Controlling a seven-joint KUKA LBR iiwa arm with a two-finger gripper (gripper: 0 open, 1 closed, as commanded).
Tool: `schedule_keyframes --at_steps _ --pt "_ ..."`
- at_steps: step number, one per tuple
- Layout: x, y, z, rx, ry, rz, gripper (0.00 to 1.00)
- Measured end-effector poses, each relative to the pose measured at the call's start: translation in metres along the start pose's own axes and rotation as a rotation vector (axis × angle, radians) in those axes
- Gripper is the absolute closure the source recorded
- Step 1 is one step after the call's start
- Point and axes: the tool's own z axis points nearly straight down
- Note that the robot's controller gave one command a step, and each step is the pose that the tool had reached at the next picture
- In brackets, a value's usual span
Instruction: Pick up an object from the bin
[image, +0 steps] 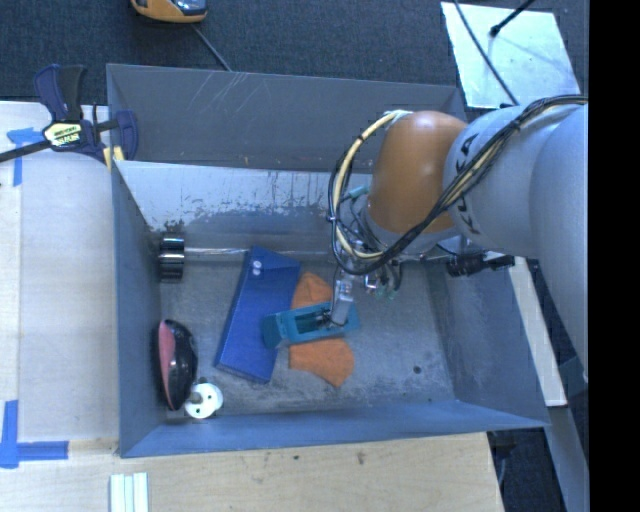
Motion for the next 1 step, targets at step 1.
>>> schedule_keyframes --at_steps 1 --pt "-0.0081 0.0163 0.0169 -0.011 -0.002 -0.225 1.0"
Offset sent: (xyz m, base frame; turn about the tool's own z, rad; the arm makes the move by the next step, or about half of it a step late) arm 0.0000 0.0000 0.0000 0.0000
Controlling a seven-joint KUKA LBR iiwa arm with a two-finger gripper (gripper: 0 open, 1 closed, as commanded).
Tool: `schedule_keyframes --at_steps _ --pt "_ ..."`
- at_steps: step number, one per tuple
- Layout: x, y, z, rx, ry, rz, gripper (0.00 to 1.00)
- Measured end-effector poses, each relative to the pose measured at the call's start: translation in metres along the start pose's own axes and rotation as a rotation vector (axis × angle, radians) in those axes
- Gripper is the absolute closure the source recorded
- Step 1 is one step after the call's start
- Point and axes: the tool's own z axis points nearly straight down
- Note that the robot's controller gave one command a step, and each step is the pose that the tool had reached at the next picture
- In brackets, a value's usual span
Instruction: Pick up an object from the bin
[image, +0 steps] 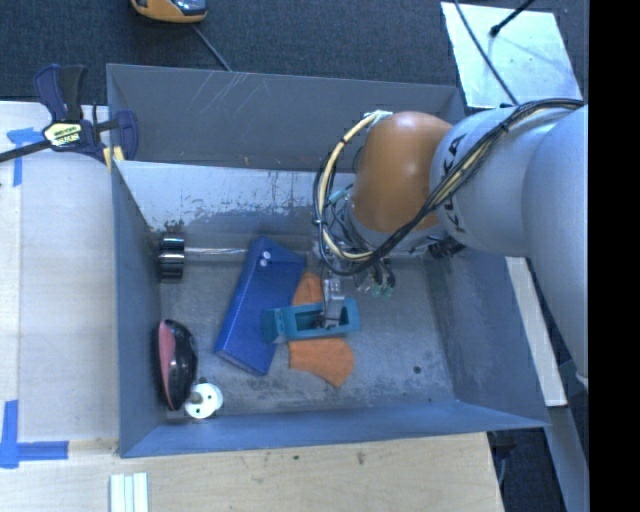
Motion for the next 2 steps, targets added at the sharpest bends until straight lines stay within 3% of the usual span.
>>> schedule_keyframes --at_steps 2 --pt "0.0018 -0.0007 -0.0018 0.0 -0.001 0.001 1.0"
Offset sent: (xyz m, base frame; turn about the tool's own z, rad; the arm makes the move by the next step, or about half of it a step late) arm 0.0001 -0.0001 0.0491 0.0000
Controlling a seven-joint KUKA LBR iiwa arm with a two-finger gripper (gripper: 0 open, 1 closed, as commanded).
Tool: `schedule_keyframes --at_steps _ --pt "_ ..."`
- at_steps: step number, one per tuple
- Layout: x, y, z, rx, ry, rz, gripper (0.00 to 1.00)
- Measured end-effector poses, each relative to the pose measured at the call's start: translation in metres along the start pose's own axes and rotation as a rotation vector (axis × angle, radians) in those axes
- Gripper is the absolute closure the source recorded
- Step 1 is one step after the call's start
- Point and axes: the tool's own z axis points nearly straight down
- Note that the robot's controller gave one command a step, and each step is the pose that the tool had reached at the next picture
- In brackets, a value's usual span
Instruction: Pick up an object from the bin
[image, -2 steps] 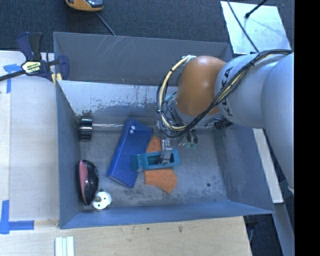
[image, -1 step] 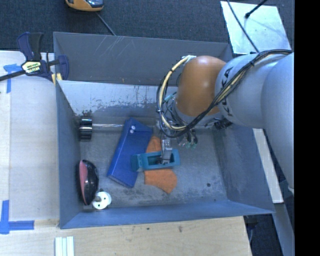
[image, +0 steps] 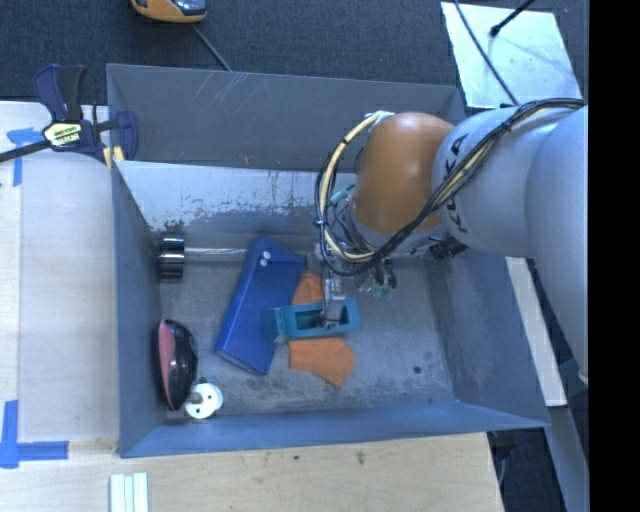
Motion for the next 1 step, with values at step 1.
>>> schedule_keyframes --at_steps 1 --pt "0.0017 0.0 -0.0044 0.002 0.009 -0.002 1.0"
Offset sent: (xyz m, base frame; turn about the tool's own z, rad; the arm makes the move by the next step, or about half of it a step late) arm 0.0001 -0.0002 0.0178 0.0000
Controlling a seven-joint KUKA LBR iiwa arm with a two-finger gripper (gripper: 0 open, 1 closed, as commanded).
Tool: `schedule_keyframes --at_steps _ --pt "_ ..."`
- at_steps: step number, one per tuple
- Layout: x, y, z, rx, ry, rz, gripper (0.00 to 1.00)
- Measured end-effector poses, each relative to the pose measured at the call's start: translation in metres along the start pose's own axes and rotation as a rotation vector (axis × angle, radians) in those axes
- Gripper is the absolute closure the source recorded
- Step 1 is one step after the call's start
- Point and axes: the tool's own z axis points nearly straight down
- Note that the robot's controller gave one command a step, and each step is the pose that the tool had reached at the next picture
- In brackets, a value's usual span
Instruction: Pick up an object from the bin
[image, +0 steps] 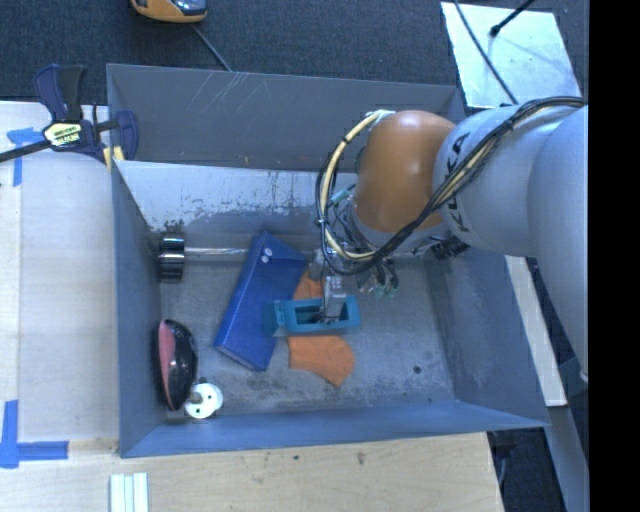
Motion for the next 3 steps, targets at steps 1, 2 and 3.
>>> schedule_keyframes --at_steps 1,2,3 --pt "0.002 0.001 -0.002 0.003 0.01 -0.003 1.0" --pt "0.004 0.0 -0.007 0.007 0.015 -0.003 1.0" --pt "0.003 -0.001 -0.016 0.009 0.002 -0.001 1.0"
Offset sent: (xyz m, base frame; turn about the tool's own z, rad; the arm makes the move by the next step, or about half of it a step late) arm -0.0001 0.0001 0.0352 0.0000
